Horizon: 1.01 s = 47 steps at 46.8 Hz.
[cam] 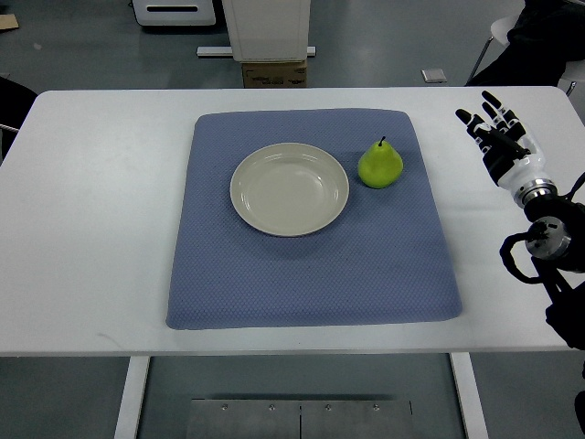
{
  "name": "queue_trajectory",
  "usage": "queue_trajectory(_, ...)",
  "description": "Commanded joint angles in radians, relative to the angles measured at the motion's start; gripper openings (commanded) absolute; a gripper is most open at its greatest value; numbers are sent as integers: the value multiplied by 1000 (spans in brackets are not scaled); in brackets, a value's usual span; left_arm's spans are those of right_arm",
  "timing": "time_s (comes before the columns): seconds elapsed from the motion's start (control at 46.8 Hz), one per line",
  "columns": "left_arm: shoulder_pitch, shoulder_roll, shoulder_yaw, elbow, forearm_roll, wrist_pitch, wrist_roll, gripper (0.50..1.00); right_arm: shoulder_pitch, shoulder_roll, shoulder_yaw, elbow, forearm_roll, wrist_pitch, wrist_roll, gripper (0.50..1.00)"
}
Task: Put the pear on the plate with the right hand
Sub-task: 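Move the open right hand toward the green pear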
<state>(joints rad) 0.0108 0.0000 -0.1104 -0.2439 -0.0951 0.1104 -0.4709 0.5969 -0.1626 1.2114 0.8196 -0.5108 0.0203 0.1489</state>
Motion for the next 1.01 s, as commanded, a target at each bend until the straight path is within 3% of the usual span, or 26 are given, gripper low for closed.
queue_trajectory(0.0, 0, 0, 0, 0, 0, 0, 0, 1000, 4, 0, -3, 0, -1, 0, 3, 1000)
queue_trajectory(0.984, 0, 0, 0, 0, 0, 0, 0, 1000, 89, -2, -142, 0, -127, -14, -3, 998)
